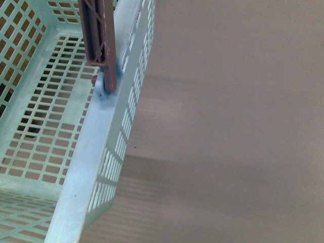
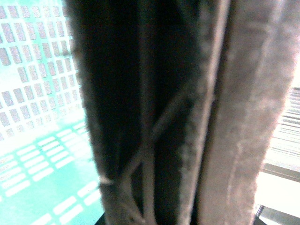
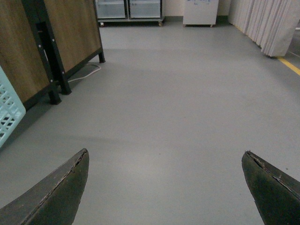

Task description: Pick lemon and mango into basket

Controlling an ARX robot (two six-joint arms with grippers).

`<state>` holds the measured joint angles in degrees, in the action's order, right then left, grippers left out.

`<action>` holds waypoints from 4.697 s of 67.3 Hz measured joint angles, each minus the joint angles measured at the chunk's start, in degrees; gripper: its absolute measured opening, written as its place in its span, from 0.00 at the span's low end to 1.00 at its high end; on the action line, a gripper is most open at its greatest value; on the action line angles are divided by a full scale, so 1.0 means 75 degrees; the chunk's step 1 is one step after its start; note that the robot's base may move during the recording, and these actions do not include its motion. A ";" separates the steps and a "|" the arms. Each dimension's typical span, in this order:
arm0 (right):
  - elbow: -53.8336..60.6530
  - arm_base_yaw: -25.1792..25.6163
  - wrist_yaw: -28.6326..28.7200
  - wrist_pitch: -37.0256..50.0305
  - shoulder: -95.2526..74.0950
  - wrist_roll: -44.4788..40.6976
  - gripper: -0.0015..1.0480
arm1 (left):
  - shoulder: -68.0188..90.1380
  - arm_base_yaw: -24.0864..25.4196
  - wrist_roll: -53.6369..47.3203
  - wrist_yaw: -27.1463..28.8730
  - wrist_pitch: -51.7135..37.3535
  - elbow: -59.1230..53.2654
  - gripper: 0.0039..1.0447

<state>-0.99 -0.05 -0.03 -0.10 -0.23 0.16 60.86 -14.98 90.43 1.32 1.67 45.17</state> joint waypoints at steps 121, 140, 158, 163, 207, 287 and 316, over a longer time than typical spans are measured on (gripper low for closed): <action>0.0000 0.0000 0.0003 0.0003 0.0000 -0.0003 0.92 | 0.0000 0.0000 -0.0017 0.0026 0.0029 0.0017 0.15; 0.0000 0.0000 0.0000 0.0006 0.0000 0.0000 0.92 | -0.0003 0.0000 -0.0020 0.0026 0.0026 0.0038 0.15; 0.0000 0.0000 0.0000 0.0006 0.0000 0.0000 0.92 | -0.0003 0.0000 -0.0017 0.0017 0.0029 0.0038 0.15; 0.0000 -0.0003 -0.0029 0.0003 0.0000 0.0000 0.92 | -0.0003 -0.0023 -0.0015 0.0015 0.0026 0.0047 0.15; 0.0000 -0.0003 -0.0015 0.0009 0.0003 0.0000 0.92 | -0.0003 -0.0023 0.0017 0.0026 0.0029 0.0047 0.15; 0.0000 -0.0003 -0.0003 0.0003 0.0000 0.0000 0.92 | -0.0012 -0.0023 -0.0006 0.0006 0.0029 0.0047 0.15; 0.0000 -0.0003 -0.0017 0.0006 0.0000 -0.0003 0.92 | -0.0015 -0.0020 -0.0012 0.0026 0.0029 0.0050 0.15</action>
<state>-0.99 -0.08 -0.16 -0.05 -0.23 0.14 60.75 -15.14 90.35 1.52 1.89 45.54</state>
